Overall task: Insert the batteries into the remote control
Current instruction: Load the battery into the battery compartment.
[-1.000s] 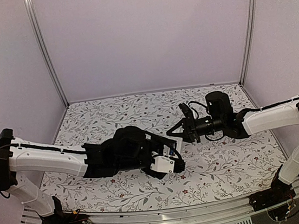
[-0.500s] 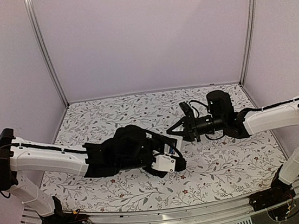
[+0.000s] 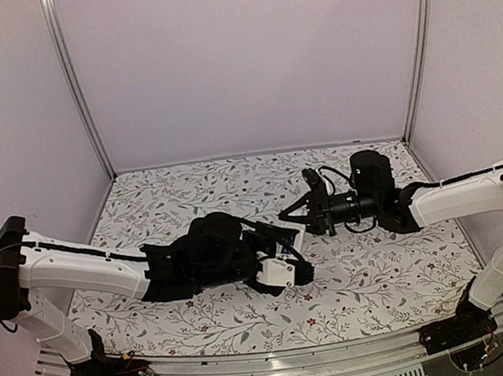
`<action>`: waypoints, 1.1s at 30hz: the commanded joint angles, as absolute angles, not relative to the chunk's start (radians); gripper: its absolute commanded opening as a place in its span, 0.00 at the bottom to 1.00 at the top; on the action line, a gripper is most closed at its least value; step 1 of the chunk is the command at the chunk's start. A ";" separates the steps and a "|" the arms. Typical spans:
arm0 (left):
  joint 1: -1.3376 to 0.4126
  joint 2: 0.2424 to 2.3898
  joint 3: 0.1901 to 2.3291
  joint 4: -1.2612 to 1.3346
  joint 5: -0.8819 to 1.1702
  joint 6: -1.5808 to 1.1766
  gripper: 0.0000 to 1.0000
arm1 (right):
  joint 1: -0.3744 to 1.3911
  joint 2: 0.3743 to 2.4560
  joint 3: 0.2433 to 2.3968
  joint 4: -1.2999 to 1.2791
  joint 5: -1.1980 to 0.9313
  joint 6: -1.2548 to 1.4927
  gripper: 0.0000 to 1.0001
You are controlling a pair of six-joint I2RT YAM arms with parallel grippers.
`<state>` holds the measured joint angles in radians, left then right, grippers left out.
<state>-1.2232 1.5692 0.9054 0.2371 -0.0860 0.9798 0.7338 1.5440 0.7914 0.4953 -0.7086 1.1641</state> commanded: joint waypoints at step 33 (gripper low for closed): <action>-1.320 1.608 0.673 0.259 -0.175 1.114 0.83 | 0.681 1.463 0.791 0.911 -0.740 1.439 0.00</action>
